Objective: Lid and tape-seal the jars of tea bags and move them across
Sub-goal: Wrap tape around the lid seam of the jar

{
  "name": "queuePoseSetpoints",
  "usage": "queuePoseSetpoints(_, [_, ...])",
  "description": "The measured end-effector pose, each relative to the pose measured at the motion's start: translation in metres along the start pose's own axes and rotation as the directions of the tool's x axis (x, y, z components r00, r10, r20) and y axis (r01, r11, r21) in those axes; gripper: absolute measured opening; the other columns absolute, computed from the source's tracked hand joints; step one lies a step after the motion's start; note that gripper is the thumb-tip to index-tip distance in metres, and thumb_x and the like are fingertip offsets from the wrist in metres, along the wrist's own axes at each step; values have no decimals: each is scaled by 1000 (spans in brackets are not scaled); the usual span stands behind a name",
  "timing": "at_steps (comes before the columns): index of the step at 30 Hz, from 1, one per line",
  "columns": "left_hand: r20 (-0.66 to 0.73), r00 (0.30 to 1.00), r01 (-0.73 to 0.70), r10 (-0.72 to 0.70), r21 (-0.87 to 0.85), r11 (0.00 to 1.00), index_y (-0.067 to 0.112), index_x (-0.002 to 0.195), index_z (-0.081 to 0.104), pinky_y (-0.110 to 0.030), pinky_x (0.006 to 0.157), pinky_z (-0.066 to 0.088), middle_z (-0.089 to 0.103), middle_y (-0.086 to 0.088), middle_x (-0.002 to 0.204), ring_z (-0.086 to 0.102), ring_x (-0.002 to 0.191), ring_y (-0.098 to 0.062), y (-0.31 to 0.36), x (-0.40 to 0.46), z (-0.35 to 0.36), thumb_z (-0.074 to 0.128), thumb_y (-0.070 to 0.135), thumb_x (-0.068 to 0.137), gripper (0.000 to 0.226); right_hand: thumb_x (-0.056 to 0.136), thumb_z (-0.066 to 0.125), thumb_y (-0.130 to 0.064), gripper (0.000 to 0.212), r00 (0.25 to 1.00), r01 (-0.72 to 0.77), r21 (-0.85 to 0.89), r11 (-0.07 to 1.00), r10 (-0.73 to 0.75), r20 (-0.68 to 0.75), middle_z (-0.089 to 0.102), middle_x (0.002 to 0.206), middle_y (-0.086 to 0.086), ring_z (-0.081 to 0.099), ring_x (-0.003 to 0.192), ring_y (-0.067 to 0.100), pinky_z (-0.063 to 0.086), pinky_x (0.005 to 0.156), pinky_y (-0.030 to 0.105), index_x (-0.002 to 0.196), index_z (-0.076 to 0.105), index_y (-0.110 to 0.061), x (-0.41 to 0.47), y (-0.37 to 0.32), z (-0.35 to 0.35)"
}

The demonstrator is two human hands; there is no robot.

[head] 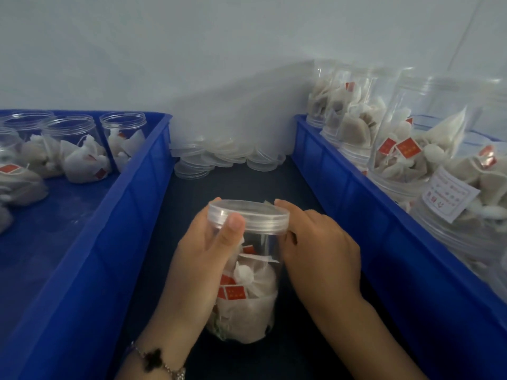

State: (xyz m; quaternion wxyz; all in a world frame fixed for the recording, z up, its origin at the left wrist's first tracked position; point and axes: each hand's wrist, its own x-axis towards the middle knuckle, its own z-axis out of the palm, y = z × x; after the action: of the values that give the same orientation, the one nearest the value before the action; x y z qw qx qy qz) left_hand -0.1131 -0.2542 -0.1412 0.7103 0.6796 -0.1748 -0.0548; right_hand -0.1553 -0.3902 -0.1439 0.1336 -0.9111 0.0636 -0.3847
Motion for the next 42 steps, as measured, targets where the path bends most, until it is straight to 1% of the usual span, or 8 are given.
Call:
queuePoseSetpoints(3, [-124,992,-3,5,18,1000,39,133,39,-17,75,44,59,24,109,60,94,11,-3,-9,-7,49,90,48,99,88,60,-27,23,981,-125,48,991,116,159,59,76,-12,54,65,6,45,52,26,108,52,-36,3,-3,-4])
queuePoseSetpoints(9, [-458,879,-40,131,203,978,40,94,53,0,61,39,60,23,92,51,82,22,2,-3,-10,44,73,55,52,88,56,-16,21,947,-183,183,966,124,295,56,77,-9,54,67,8,52,62,36,99,49,-33,5,0,-10])
queuePoseSetpoints(14, [-551,832,31,63,159,987,32,85,65,-16,59,35,64,14,77,54,70,19,7,-10,-7,35,70,75,49,80,71,-9,29,988,41,163,986,-64,138,52,67,-16,49,54,7,46,46,27,105,66,-22,1,-10,-15])
queuePoseSetpoints(18, [-487,870,53,76,246,968,39,79,59,-23,62,42,64,22,79,58,75,10,10,-16,3,41,90,54,60,67,80,0,39,989,144,123,982,-148,26,58,64,-8,51,50,10,45,41,25,102,70,-15,-3,-11,-16])
queuePoseSetpoints(22, [-507,861,122,42,286,951,36,133,41,-32,84,47,58,12,122,57,109,-8,4,-12,-1,57,86,33,112,63,81,4,47,969,245,118,962,-242,-39,65,72,-4,56,58,11,46,49,25,106,71,-12,-5,-10,-16])
queuePoseSetpoints(27, [-528,849,79,-26,78,994,36,114,34,-15,52,45,64,7,97,66,72,-3,8,-7,-8,62,72,29,97,82,66,-6,67,955,66,302,951,-149,258,63,107,-14,60,88,9,54,73,32,136,46,-40,-1,-10,-18])
queuePoseSetpoints(31, [-515,856,73,-35,54,996,34,111,28,-9,39,40,58,9,87,59,61,13,13,-5,-9,62,67,25,98,91,55,-27,71,920,-67,354,933,-79,384,57,84,-21,56,72,3,50,64,24,122,10,-72,1,-8,-17])
queuePoseSetpoints(42, [-252,965,-75,74,5,997,35,110,57,-6,54,47,69,26,86,66,74,5,7,-10,-10,70,57,36,79,82,65,-26,40,980,-134,177,975,105,168,69,87,-8,63,74,15,54,66,38,121,62,-35,4,8,-17])
